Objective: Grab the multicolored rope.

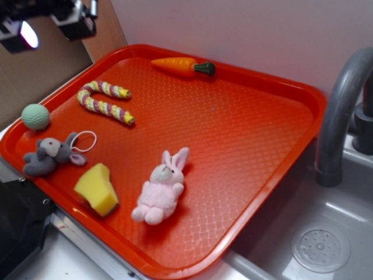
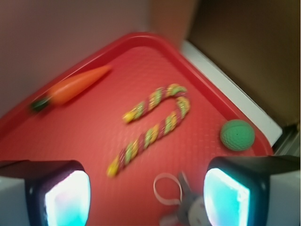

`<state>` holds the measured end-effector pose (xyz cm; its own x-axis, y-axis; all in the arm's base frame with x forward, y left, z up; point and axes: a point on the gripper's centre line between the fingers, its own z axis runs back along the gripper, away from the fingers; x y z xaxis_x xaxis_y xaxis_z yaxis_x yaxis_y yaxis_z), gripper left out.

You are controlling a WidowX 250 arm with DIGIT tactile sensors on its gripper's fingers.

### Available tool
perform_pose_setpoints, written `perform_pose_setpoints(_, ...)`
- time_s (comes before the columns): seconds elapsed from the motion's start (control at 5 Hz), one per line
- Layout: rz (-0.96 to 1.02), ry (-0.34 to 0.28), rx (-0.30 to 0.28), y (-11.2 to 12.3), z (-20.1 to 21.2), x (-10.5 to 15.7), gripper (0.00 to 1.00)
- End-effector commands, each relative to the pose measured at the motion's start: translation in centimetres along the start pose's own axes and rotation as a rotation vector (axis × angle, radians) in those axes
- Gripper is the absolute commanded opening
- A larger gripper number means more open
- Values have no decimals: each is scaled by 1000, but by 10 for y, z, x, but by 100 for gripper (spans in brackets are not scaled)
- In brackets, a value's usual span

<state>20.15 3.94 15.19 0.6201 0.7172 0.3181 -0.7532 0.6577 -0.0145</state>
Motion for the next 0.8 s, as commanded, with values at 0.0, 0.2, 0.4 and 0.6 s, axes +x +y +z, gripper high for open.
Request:
perform_pose_setpoints(0.0,284,-116,158,18,-57,25,100)
perform_pose_setpoints(0.2,290,-68,169,24,-87,30,100)
perform_pose_setpoints(0.4,285,13,177,37,-112,22,100)
perform_pose_setpoints(0.6,275,85,172,55,-123,8,100)
